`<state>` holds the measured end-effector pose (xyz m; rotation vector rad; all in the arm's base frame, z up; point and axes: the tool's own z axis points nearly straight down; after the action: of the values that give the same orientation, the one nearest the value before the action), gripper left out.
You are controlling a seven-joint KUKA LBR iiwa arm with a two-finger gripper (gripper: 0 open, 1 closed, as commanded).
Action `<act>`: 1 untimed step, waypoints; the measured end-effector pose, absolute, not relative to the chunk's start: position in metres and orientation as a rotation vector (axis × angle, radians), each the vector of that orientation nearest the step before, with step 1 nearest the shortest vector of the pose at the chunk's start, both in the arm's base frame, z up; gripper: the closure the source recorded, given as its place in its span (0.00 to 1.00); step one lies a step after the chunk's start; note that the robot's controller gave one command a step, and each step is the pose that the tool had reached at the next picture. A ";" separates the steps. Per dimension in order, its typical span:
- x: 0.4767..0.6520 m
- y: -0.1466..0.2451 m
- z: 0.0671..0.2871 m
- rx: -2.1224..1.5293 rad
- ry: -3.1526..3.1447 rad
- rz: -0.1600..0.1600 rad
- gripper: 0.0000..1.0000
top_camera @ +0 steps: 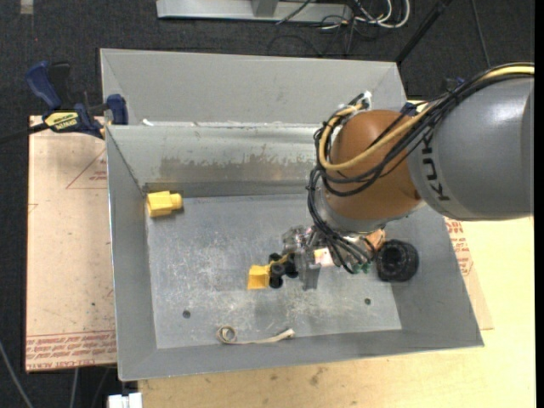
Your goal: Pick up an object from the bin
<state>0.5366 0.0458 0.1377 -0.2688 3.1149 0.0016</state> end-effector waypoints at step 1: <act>0.532 0.051 0.164 -0.287 3.137 0.002 1.00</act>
Offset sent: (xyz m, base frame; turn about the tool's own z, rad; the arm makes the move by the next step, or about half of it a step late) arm 0.0545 -0.0821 -0.0186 -0.0553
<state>0.5322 0.0511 0.1645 -0.2875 3.1366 0.0018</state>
